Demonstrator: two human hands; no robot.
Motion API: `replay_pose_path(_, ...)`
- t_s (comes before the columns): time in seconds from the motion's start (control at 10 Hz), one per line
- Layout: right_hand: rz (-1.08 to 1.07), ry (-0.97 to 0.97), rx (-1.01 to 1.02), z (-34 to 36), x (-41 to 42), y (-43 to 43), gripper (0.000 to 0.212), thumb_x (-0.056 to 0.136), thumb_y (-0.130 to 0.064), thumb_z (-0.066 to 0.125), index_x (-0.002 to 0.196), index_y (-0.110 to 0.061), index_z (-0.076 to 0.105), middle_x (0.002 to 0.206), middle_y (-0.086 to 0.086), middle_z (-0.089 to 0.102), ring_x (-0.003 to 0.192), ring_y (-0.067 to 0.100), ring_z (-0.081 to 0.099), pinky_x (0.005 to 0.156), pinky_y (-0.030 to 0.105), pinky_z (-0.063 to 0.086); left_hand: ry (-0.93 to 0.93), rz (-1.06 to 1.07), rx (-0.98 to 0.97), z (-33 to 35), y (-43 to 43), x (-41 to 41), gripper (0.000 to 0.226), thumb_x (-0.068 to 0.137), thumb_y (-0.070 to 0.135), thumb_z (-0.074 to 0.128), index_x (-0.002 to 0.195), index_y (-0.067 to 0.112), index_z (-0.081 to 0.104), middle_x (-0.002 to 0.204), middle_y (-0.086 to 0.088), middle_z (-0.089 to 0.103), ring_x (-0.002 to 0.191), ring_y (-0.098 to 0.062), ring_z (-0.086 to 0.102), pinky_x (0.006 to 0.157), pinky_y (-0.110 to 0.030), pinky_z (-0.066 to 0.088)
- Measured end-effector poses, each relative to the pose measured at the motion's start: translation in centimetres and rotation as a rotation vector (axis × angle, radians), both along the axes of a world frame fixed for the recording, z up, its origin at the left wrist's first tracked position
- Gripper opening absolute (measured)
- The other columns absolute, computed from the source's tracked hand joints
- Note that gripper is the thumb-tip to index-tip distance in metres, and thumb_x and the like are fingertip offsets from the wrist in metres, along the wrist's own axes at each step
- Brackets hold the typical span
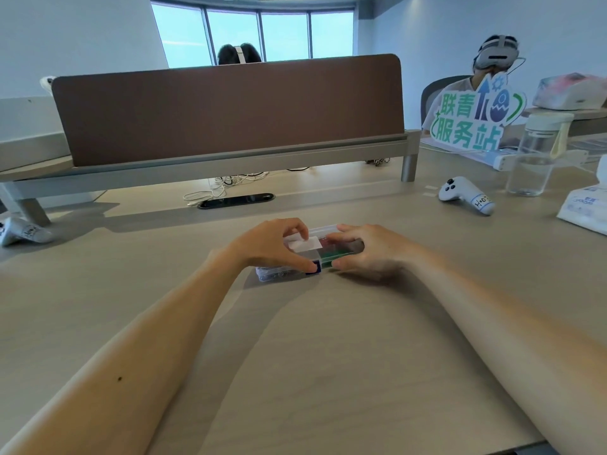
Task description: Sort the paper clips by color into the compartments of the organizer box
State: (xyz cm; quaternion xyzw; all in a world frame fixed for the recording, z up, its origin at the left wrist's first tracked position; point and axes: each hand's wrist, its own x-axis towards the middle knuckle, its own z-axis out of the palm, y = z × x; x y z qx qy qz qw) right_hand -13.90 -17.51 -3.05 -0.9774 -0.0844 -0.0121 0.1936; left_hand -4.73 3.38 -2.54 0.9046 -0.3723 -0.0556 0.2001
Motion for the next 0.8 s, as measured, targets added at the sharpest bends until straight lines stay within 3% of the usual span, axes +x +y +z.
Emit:
replay_pose_path(0.3,0.043,-0.002,0.039,0.3,-0.5,0.3,0.052,0.092,-0.04,0.061,0.141,-0.027,0.047,0.146,-0.001,0.045,0.129,0.02,0.044,0.092,0.023,0.033,-0.178,-0.003,0.044,-0.9,-0.2,-0.5,0.051,0.073,0.05,0.073,0.116,0.036,0.049,0.108,0.002,0.063,0.092,-0.019,0.052,0.083,-0.037,0.048)
replay_pose_path(0.5,0.033,-0.011,0.038,0.5,-0.6,0.3,0.052,0.091,-0.038,0.062,0.14,-0.028,0.048,0.146,-0.001,0.046,0.13,0.02,0.044,0.094,0.024,0.033,-0.204,0.005,0.021,-1.3,-0.1,-0.8,0.052,0.074,0.048,0.072,0.119,0.035,0.05,0.104,0.003,0.066,0.089,-0.017,0.054,0.078,-0.031,0.045)
replay_pose_path(0.7,0.015,-0.042,0.099,0.1,-0.2,-0.6,0.05,0.085,-0.041,0.07,0.132,-0.029,0.058,0.146,-0.002,0.048,0.131,0.018,0.045,0.095,0.023,0.035,-0.164,-0.03,0.019,-0.9,0.5,-0.7,0.056,0.071,0.055,0.072,0.12,0.037,0.05,0.115,0.007,0.061,0.095,-0.017,0.052,0.084,-0.031,0.044)
replay_pose_path(0.8,0.017,-0.043,0.096,-0.1,-0.1,-0.9,0.056,0.082,-0.045,0.072,0.133,-0.028,0.058,0.148,-0.001,0.045,0.136,0.016,0.041,0.099,0.023,0.031,-0.103,-0.059,0.052,-0.2,0.6,-0.9,0.064,0.07,0.061,0.072,0.124,0.034,0.05,0.13,0.007,0.053,0.111,-0.019,0.049,0.096,-0.035,0.043)
